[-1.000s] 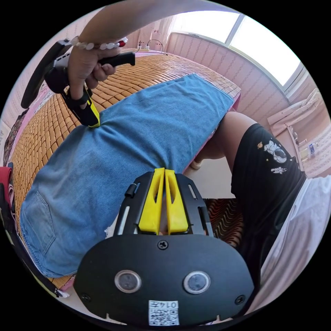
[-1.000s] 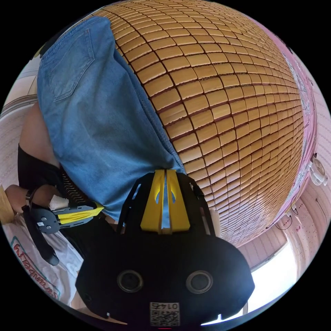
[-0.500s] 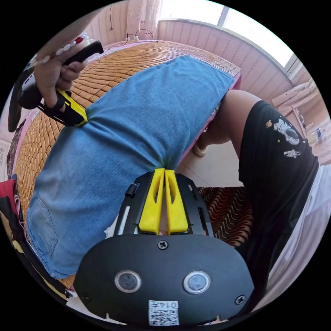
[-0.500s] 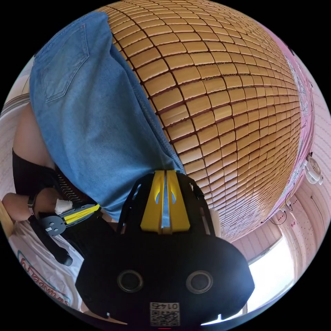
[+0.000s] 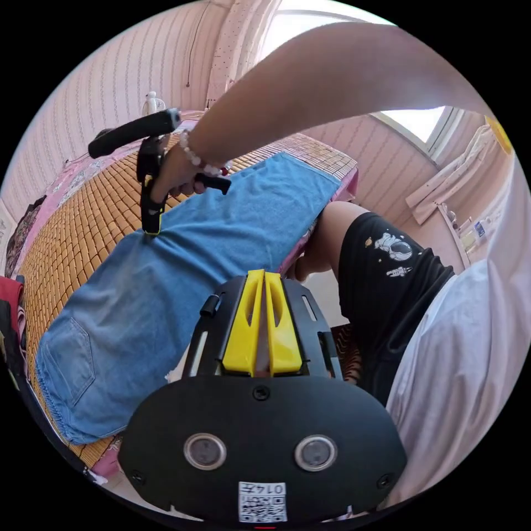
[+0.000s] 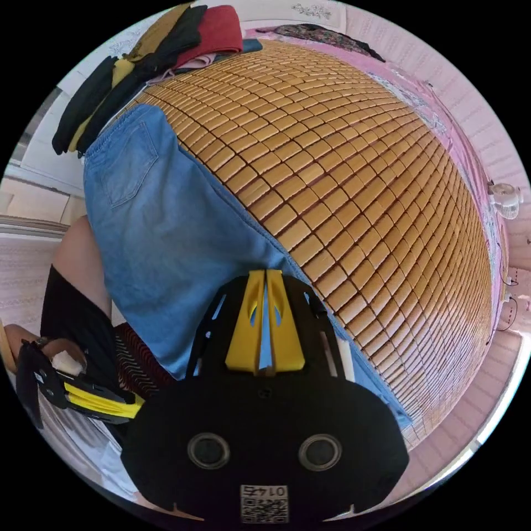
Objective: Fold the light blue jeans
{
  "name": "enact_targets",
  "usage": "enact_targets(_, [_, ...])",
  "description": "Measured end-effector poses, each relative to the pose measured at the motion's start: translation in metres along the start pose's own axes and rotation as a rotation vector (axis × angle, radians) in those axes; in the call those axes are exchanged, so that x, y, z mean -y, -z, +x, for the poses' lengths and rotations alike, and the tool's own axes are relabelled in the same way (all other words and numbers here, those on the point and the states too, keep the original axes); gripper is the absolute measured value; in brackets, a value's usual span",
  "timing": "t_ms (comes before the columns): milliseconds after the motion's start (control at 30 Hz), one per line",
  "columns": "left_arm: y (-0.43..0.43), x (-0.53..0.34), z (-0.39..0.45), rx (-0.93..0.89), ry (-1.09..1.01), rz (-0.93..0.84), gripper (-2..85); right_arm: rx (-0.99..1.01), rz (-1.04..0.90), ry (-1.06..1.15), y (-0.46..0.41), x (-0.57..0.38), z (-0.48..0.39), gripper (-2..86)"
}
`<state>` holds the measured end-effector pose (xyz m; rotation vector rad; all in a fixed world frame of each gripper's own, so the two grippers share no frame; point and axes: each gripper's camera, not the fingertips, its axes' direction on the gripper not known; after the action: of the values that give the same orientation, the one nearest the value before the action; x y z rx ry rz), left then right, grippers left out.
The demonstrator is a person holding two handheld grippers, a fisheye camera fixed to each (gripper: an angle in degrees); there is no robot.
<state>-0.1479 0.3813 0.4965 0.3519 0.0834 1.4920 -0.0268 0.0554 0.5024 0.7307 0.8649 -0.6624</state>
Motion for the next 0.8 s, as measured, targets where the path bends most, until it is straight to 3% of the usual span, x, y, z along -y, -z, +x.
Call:
enact_targets(167, [0.013, -0.006, -0.012, 0.026, 0.083, 0.012, -1.0, 0.456, 0.457, -0.288, 0.036, -0.157, 0.077, 5.5])
enact_targets(267, [0.016, -0.007, -0.027, 0.062, 0.154, 0.004, -1.0, 0.546, 0.599, -0.517, 0.047, -0.287, 0.118, 10.7])
enact_targets(400, [0.026, -0.008, -0.056, 0.139, 0.292, -0.003, -1.0, 0.289, 0.727, -0.93, 0.049, -0.461, 0.137, 12.5])
enact_targets(500, [0.032, -0.009, -0.076, 0.197, 0.377, -0.024, -1.0, 0.06, 0.674, -1.208, 0.035, -0.561, 0.142, 15.4])
enact_targets(667, [0.034, -0.009, -0.101, 0.254, 0.485, -0.062, -1.0, 0.063, 0.684, -1.429, 0.002, -0.634, 0.163, 18.4])
enact_targets(800, [0.015, -0.011, -0.117, 0.295, 0.534, -0.243, -1.0, 0.168, 0.701, -1.41, -0.012, -0.644, 0.176, 14.0])
